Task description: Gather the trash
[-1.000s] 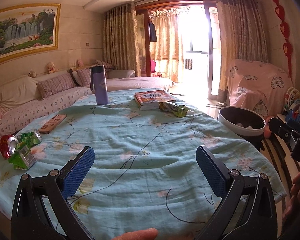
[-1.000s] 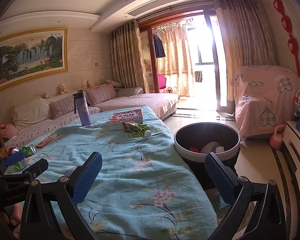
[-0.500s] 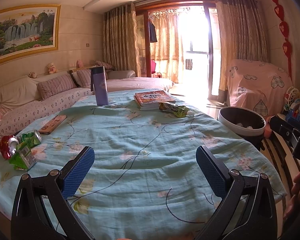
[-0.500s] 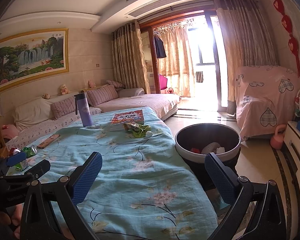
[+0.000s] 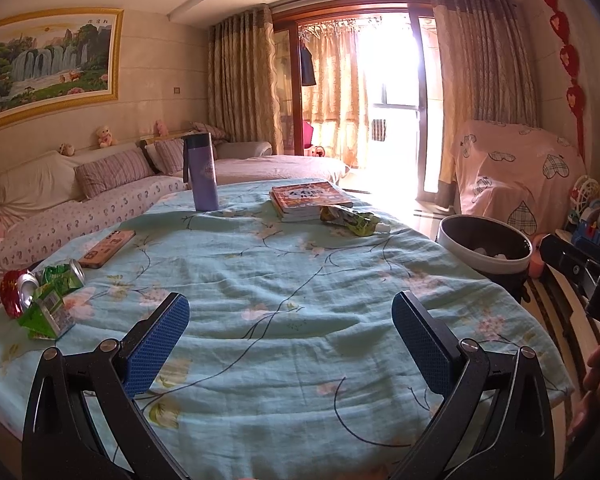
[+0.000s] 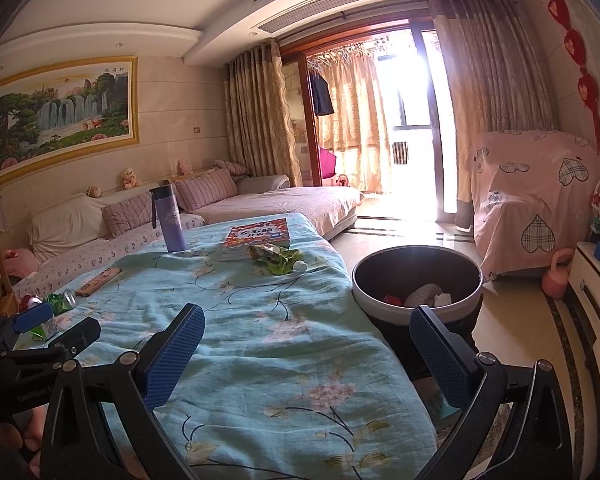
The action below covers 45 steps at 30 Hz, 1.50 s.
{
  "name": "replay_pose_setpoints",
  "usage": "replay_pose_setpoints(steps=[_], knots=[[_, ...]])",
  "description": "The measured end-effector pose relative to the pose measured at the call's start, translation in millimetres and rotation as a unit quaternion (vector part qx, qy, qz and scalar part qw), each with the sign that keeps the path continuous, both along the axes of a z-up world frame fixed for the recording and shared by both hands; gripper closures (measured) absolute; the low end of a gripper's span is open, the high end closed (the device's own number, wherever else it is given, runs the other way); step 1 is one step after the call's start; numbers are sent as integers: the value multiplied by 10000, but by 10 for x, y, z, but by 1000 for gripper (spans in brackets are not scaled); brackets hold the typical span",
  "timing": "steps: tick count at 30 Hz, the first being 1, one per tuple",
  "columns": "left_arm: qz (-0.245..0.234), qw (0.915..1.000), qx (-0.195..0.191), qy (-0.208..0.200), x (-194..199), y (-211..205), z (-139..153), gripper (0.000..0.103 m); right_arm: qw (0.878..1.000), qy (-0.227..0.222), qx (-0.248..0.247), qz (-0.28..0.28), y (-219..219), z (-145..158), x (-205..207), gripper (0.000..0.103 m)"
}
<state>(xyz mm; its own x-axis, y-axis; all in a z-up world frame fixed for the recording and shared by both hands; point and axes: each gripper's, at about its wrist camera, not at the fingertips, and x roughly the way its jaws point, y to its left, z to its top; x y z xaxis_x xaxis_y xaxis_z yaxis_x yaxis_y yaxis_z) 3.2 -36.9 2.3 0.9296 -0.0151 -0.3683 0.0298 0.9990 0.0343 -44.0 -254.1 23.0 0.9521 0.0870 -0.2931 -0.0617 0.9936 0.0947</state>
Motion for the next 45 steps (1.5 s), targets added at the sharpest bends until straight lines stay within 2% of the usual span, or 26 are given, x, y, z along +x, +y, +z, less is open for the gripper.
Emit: replay_pose_setpoints(steps=[45], knots=[[-59,10000,5,54,45,-6,-81,0,10000,10,76,32,13,-14,-30,0]])
